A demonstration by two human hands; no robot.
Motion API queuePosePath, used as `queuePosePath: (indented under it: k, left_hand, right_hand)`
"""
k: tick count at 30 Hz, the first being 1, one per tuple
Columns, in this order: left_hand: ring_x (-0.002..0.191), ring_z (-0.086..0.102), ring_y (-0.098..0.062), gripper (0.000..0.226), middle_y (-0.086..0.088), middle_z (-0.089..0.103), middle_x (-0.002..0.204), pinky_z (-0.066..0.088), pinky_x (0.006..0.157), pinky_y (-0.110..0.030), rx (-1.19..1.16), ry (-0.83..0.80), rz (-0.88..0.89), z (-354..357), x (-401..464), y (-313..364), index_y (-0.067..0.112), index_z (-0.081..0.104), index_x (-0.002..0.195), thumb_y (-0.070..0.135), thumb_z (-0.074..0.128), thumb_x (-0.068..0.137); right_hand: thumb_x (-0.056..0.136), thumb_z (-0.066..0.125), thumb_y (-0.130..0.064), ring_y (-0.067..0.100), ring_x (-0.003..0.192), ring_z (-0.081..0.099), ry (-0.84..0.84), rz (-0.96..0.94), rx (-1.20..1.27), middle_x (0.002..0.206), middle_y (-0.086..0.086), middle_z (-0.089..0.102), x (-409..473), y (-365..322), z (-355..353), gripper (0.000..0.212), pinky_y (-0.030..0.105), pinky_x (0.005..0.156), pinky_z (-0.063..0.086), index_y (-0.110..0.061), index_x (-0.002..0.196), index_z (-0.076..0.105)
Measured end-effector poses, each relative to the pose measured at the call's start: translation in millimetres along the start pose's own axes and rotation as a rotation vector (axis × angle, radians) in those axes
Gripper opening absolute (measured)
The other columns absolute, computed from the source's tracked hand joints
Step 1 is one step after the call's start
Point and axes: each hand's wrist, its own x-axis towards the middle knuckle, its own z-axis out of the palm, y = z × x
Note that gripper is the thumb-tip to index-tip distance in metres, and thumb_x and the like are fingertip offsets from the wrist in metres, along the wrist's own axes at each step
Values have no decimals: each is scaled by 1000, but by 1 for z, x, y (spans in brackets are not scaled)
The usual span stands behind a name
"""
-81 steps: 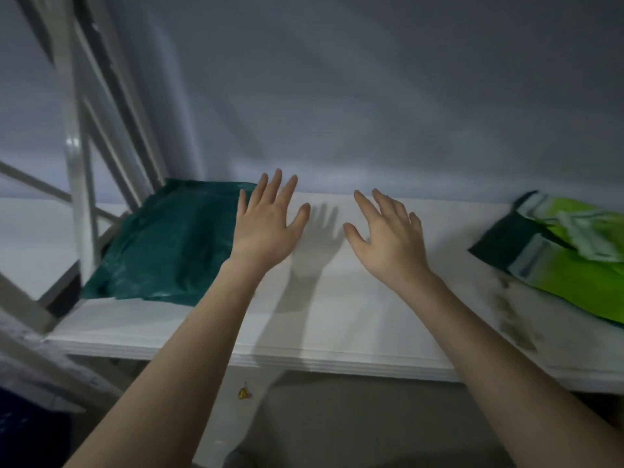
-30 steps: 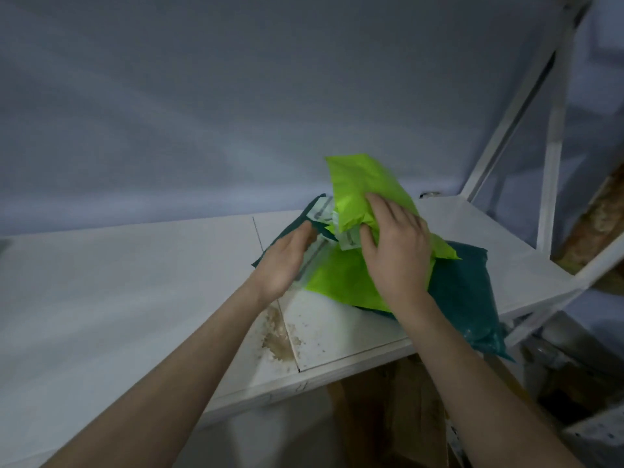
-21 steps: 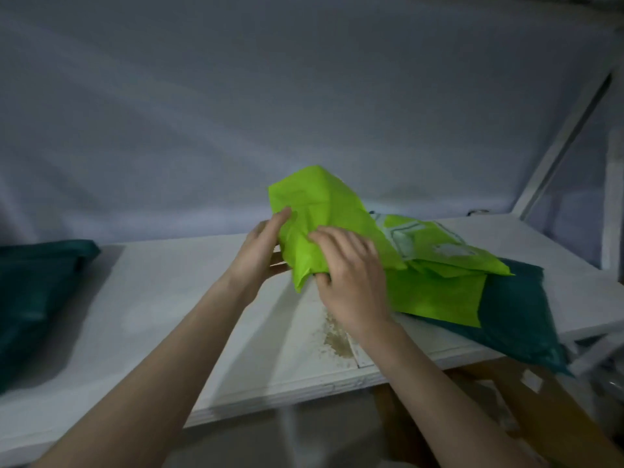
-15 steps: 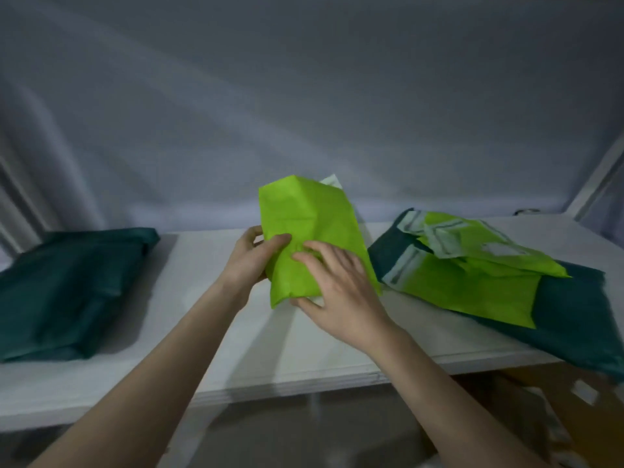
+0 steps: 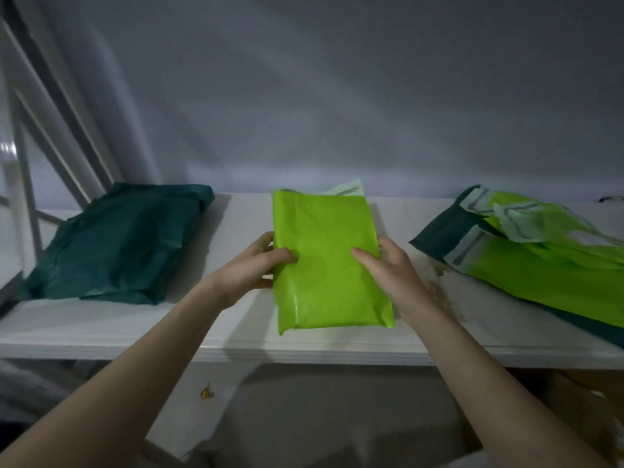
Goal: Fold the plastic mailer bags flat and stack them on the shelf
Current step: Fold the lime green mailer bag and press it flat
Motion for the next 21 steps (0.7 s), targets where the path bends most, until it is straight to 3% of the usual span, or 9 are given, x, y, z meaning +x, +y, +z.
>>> queuePosePath:
  k: [4, 7, 11, 14, 16, 19, 21]
  left_hand:
    - [83, 61, -14, 30, 0, 61, 105, 50, 67, -28, 14, 167, -35, 3, 11, -13, 19, 53, 116, 36, 54, 92]
    - [82, 60, -15, 39, -2, 59, 105, 49, 65, -27, 115, 288, -3, 8, 23, -24, 16, 46, 120, 36, 59, 89]
    - [112, 54, -28, 54, -8, 47, 128, 46, 95, -39, 343, 378, 49, 12, 41, -40, 12, 35, 134, 38, 55, 90]
    - [121, 45, -33, 44, -16, 41, 134, 33, 106, -38, 652, 424, 210, 20, 40, -47, 6, 43, 132, 28, 49, 95]
    - [120, 45, -33, 39, -13, 46, 131, 33, 105, -36, 797, 370, 358, 27, 36, -50, 7, 52, 125, 30, 44, 95]
    - [127, 41, -23, 55, -2, 46, 138, 31, 108, -34, 948, 215, 411, 38, 31, -55, 16, 53, 128, 46, 26, 91]
    - [136, 33, -19, 77, -1, 36, 148, 24, 113, -34, 1036, 148, 400, 41, 30, -62, 18, 43, 138, 57, 8, 82]
  right_hand:
    - [80, 72, -22, 22, 93, 66, -16, -20, -72, 100, 4, 70, 5, 10, 11, 19, 45, 87, 52, -20, 94, 60]
    - [82, 71, -23, 22, 94, 63, 27, -28, -180, 99, 2, 65, 5, 20, 13, 27, 31, 77, 48, -14, 102, 55]
    - [86, 65, -27, 20, 87, 54, 78, 26, -337, 101, 4, 55, 3, 31, 12, 43, 23, 63, 34, -9, 119, 44]
    - [90, 59, -28, 30, 116, 42, 143, -82, -570, 125, 14, 44, 2, 33, 8, 55, 30, 91, 35, -6, 134, 35]
    - [93, 52, -30, 30, 124, 35, 159, -201, -685, 132, 15, 40, -2, 30, 12, 52, 34, 100, 31, -4, 136, 37]
    - [92, 36, -46, 31, 125, 41, 42, -374, -765, 131, 17, 48, -9, 29, 28, 61, 37, 104, 33, -1, 130, 47]
    - [93, 28, -51, 26, 134, 34, -81, -411, -876, 144, 13, 40, -13, 35, 38, 65, 38, 111, 28, -5, 138, 41]
